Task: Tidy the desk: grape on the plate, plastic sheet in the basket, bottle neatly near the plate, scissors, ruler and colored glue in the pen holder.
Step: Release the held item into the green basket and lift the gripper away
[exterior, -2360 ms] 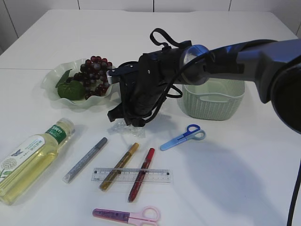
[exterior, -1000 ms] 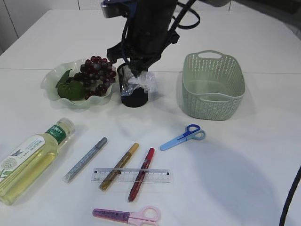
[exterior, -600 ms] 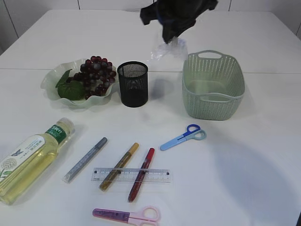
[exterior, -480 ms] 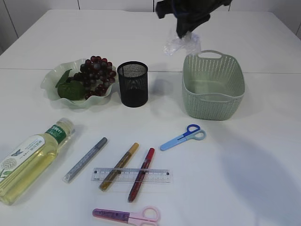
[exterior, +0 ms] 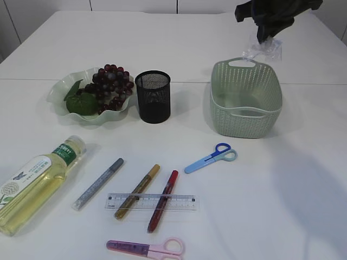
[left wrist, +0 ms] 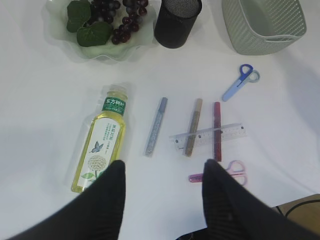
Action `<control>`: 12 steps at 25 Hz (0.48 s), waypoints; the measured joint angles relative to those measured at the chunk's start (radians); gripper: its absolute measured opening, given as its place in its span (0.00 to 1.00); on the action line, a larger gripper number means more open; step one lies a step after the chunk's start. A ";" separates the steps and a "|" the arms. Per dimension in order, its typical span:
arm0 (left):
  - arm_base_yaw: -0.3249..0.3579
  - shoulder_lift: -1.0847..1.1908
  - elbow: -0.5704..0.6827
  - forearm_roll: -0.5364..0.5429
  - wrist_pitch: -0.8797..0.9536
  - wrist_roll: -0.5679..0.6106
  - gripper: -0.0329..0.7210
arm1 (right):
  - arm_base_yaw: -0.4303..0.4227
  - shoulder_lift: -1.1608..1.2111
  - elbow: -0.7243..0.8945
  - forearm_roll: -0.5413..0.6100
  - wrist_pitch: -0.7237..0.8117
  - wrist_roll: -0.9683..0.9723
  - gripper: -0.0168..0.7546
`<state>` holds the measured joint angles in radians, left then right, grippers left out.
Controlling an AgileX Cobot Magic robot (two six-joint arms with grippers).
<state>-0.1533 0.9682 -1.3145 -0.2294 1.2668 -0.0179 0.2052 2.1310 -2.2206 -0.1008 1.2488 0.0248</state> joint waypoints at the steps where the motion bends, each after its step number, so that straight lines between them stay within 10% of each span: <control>1: 0.000 0.000 0.000 -0.002 0.000 0.000 0.53 | -0.002 0.005 0.000 -0.002 0.000 0.001 0.08; 12: 0.000 0.000 0.000 -0.037 0.000 0.000 0.53 | -0.006 0.034 0.000 -0.006 0.000 0.005 0.08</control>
<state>-0.1533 0.9682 -1.3145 -0.2668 1.2668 -0.0179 0.1994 2.1653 -2.2206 -0.1071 1.2488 0.0298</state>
